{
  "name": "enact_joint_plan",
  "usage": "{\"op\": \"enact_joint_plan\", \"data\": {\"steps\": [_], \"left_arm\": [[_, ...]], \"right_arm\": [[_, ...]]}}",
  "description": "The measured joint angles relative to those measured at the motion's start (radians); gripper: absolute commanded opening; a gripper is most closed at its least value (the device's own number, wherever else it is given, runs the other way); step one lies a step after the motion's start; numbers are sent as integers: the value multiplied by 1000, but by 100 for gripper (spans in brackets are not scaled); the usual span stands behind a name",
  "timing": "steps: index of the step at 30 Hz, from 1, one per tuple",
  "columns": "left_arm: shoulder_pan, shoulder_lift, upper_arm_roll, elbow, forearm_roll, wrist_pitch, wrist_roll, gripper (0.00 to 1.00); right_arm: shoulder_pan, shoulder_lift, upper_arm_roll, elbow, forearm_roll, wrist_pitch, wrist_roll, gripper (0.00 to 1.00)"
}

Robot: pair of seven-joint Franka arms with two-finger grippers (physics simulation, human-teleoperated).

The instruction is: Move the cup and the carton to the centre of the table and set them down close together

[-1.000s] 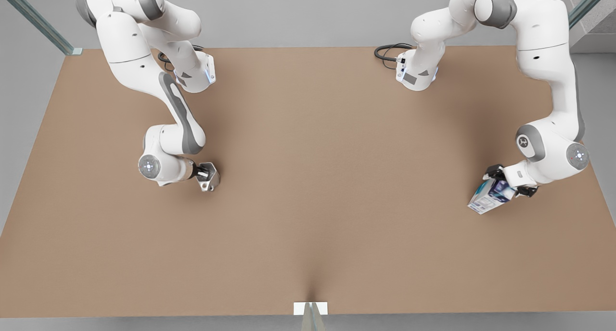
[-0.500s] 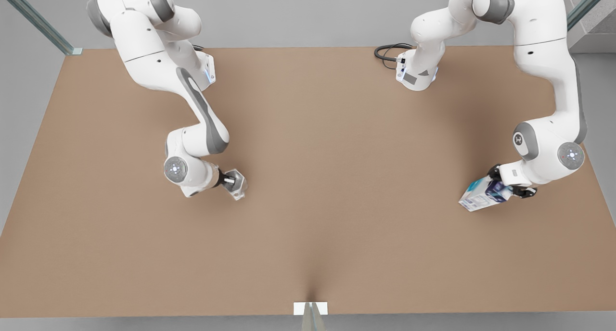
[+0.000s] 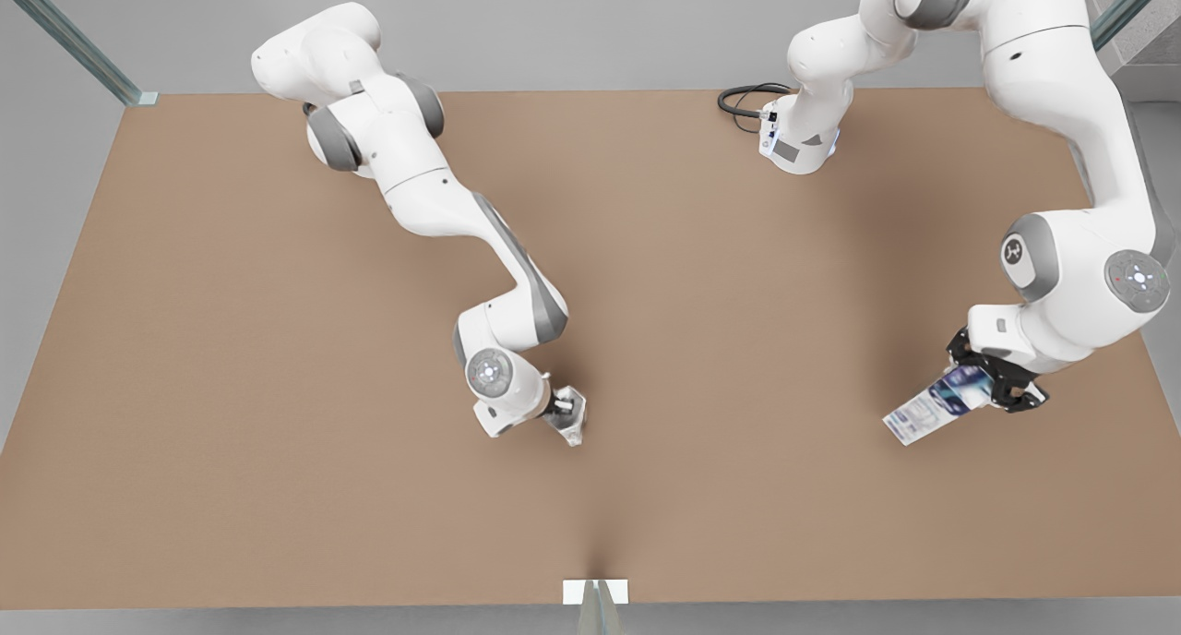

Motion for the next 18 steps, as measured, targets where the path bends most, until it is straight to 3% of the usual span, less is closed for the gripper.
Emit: {"op": "enact_joint_plan", "data": {"steps": [2,4,7,8,18], "left_arm": [[-15,5,-38,56,37,3,84,63],[-72,8,-45,76,86,4,152,62],[-122,7,-46,76,147,-21,203,63],[-132,6,-46,77,164,-27,223,63],[-206,14,-66,149,235,-124,263,64]], "right_arm": [[1,11,-7,3,2,4,0,22],[1,28,-14,21,0,8,2,55],[2,32,-20,21,-3,24,-5,96],[14,32,-27,21,-3,28,-7,100],[16,26,-26,33,-1,21,-9,100]]}}
